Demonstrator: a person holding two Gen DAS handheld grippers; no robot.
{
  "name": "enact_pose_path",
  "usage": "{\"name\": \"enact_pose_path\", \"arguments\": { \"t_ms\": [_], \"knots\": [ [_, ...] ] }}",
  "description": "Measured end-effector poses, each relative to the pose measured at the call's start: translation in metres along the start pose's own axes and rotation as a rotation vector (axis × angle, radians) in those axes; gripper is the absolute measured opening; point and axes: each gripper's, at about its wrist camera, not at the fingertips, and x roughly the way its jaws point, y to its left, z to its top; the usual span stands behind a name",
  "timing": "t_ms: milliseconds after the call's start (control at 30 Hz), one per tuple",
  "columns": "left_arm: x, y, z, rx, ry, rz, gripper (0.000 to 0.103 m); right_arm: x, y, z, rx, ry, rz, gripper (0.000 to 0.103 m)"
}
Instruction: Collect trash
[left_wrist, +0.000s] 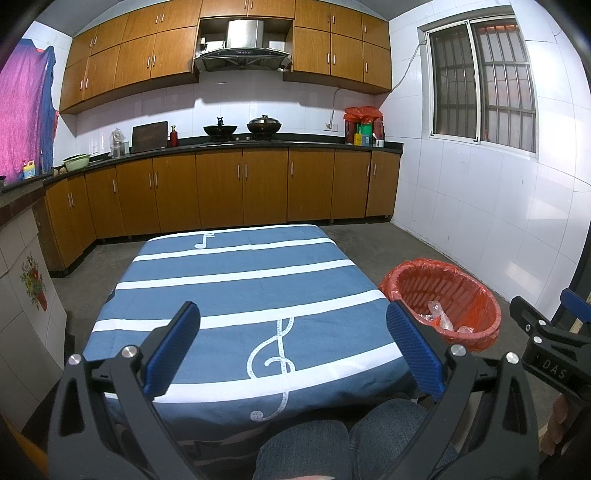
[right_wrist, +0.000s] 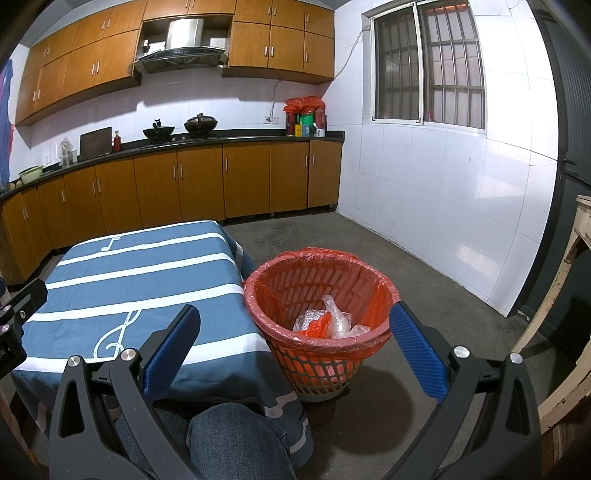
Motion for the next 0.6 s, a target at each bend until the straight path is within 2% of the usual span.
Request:
{"name": "enact_pose_path", "arguments": {
  "t_ms": [600],
  "knots": [
    [0.0002,0.0003,0.0000,-0.001,0.002,0.001,0.099,0.0005,-0.0011,0.0011,0.000,0.001,0.001,0.101]
  ]
}}
